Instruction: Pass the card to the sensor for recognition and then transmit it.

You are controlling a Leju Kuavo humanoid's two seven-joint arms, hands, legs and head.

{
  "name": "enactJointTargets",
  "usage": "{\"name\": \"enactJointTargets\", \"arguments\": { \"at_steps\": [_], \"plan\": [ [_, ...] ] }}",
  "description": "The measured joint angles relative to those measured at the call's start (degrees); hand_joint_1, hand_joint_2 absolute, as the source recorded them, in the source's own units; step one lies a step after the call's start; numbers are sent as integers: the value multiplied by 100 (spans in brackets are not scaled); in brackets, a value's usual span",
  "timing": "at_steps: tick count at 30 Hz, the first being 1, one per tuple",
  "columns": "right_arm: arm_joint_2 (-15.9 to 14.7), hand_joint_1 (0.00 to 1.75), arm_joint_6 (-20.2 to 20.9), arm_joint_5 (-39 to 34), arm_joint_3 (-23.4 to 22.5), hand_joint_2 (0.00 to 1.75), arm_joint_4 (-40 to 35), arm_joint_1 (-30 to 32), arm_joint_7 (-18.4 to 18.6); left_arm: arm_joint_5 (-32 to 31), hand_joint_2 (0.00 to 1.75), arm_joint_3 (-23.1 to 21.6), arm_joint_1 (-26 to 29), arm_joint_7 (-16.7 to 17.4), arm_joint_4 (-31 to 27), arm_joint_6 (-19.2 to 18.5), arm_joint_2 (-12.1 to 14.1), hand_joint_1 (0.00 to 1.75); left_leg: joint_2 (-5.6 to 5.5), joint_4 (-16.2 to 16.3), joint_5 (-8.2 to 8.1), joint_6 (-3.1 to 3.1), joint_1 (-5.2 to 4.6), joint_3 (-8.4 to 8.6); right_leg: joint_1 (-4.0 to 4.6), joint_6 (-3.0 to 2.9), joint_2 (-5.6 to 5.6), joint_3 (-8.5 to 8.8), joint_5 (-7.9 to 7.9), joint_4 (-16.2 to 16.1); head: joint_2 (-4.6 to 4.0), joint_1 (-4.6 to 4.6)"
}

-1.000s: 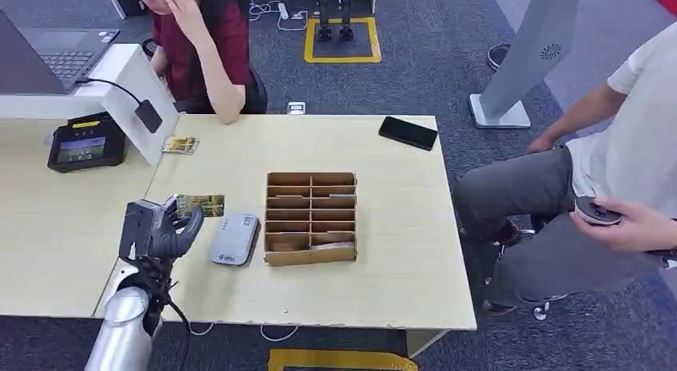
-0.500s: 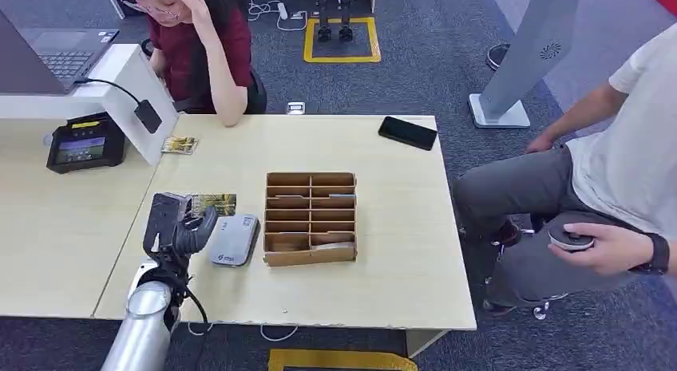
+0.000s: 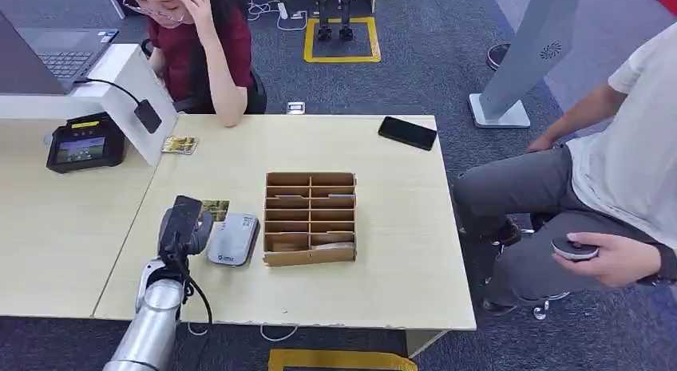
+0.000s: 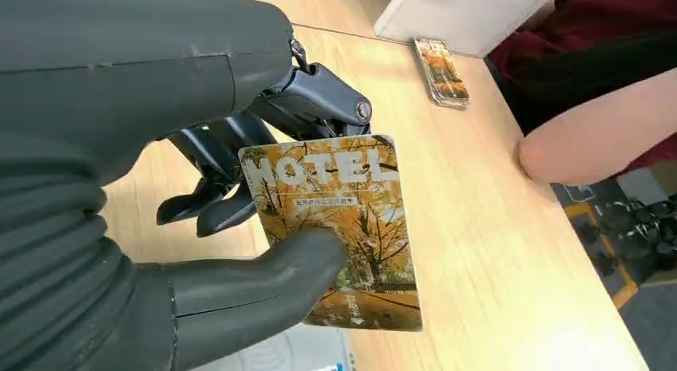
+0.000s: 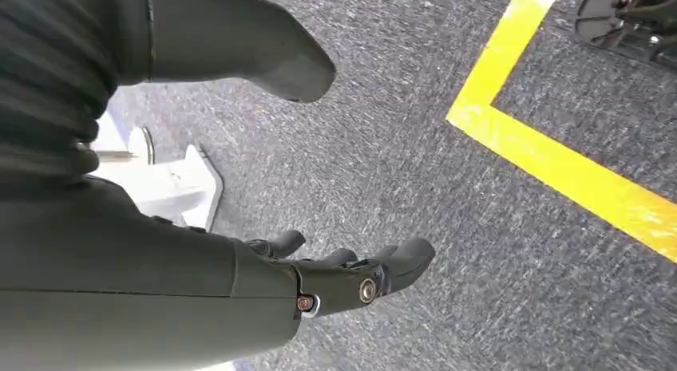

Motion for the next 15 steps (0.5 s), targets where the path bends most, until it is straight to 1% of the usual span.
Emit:
{"name": "enactJointTargets", "arguments": {
  "at_steps": [8, 11, 13, 15],
  "plan": [
    [0, 0, 15, 9, -4, 175, 0, 0, 11, -29, 175, 113, -16, 0, 155, 2, 48, 175, 0, 0, 0, 0, -1, -1, 0, 0, 0, 1, 0, 0, 0, 0],
    [0, 0, 28, 22, -9, 175, 0, 1, 24, -277, 175, 133, -11, 2, 190, -15, 50, 175, -1, 0, 1, 1, -3, -2, 0, 1, -1, 1, 0, 0, 0, 0],
    [0, 0, 20, 44, -15, 175, 0, 1, -15, -413, 175, 137, 3, 0, 210, -125, 50, 175, -1, 0, 1, 1, -3, -2, -1, 1, -2, 1, 1, 0, 0, 0],
    [0, 0, -4, 61, -20, 175, 0, 1, -72, -424, 175, 144, 18, 2, 214, -335, 68, 175, 0, 0, 1, 2, -3, -3, -1, 1, -1, 1, 1, 0, 0, 0]
  ]
}}
